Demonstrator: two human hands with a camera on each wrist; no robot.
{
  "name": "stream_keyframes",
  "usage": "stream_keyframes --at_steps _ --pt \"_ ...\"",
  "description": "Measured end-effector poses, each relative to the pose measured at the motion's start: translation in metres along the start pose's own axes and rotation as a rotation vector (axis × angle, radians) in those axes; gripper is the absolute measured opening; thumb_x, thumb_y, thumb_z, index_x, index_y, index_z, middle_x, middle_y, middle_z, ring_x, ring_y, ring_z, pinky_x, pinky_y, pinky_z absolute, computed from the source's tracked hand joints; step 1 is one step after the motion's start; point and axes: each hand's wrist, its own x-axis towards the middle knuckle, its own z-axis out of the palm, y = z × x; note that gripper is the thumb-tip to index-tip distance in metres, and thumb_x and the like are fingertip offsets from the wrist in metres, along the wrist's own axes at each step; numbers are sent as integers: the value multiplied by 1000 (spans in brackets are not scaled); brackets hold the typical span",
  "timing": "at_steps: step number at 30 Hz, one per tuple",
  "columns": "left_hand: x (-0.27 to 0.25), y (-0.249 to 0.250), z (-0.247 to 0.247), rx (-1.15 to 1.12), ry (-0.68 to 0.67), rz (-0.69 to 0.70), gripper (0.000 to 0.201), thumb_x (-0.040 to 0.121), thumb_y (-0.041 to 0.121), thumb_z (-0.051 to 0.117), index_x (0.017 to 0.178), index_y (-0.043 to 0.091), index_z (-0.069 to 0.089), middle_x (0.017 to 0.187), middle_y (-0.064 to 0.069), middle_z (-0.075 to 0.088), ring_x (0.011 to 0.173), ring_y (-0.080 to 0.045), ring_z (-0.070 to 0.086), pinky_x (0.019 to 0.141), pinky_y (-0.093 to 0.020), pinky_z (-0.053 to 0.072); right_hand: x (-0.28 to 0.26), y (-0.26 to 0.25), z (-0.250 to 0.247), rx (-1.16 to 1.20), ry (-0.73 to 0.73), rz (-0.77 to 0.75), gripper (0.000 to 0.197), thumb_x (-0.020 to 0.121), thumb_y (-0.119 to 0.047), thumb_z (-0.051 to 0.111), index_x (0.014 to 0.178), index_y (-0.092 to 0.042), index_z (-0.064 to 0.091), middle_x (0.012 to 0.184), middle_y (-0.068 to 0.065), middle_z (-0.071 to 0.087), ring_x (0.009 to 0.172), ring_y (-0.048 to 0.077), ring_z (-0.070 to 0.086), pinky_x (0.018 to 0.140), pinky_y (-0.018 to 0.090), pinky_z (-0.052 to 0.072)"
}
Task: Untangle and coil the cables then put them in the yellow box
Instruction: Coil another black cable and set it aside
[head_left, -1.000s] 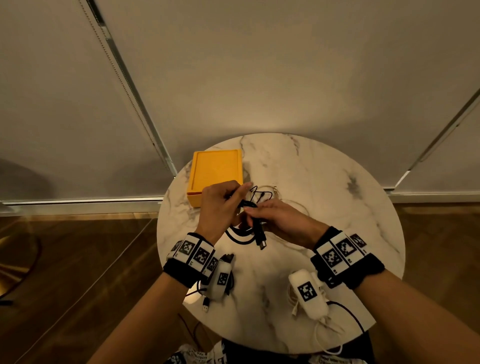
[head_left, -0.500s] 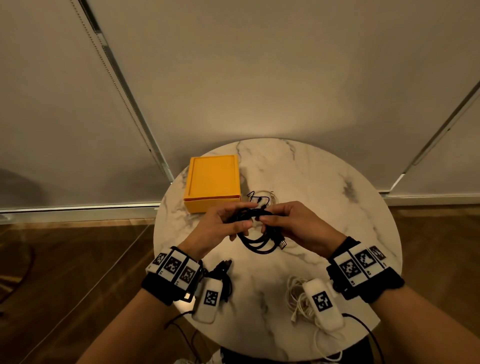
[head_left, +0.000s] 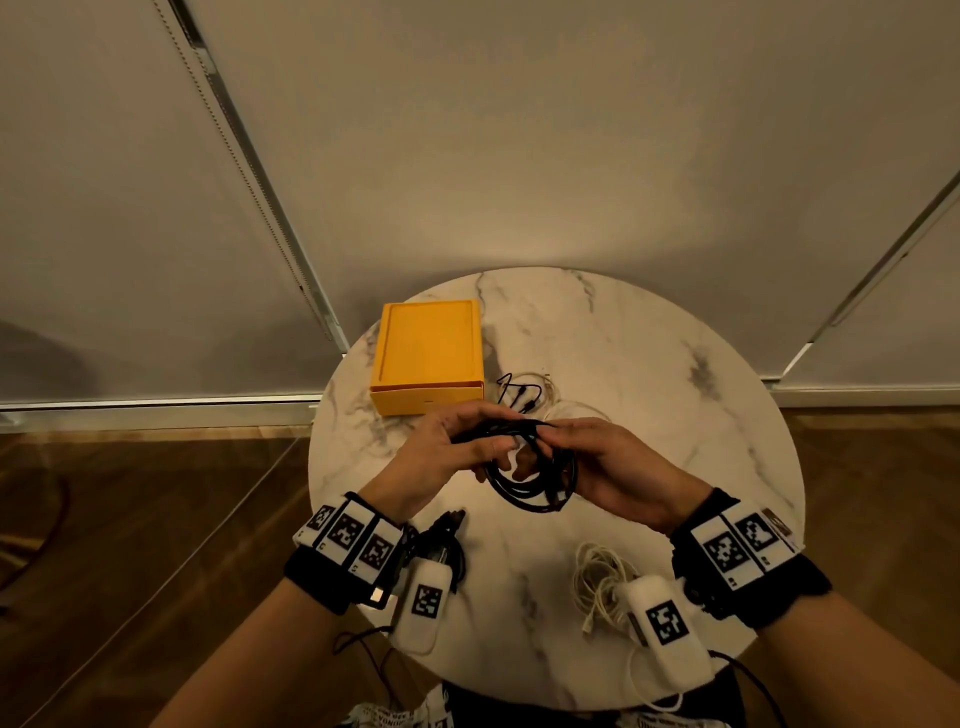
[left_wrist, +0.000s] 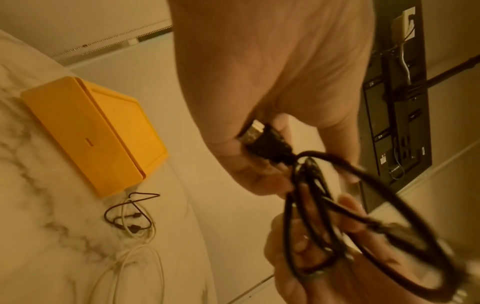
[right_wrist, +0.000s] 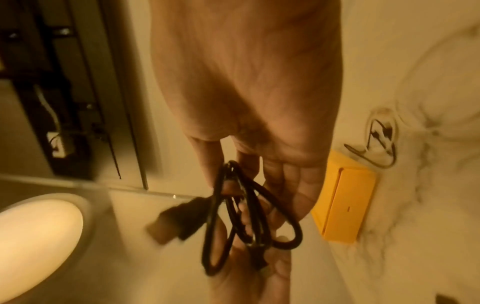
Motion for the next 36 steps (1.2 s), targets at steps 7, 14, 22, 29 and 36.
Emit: stream_keyframes --at_steps 7,14,22,29,36 --pt "3 -12 11 88 211 -53 22 81 -2 71 102 2 68 84 -5 69 58 -14 61 63 -25 52 2 9 2 -439 258 -29 23 82 -7 72 102 -9 61 95 10 69 85 21 67 78 38 54" --pt "-2 -12 7 -14 226 -135 17 87 8 66 104 8 68 78 -4 68 64 -18 66 61 -33 55 -4 2 4 -469 238 -59 17 89 -7 66 106 -11 67 93 21 73 82 32 72 79 41 60" --pt "-14 -13 7 51 253 78 36 71 19 75 105 12 66 85 -5 72 63 -26 58 46 -26 48 -5 3 12 -296 268 -95 24 99 -20 50 106 -3 65 87 25 72 76 37 72 64 36 61" --pt "-22 -15 3 72 110 89 53 72 25 82 121 16 63 94 -9 68 61 -35 55 50 -37 50 0 9 17 -258 380 -159 38 90 -34 59 97 2 68 77 26 71 58 32 69 51 35 59" --pt "-23 -15 2 19 159 -3 41 78 21 70 117 12 64 93 -6 68 56 -23 48 46 -27 44 -2 8 13 -393 284 -101 29 96 -31 56 106 -7 67 88 19 74 76 32 72 63 39 58"
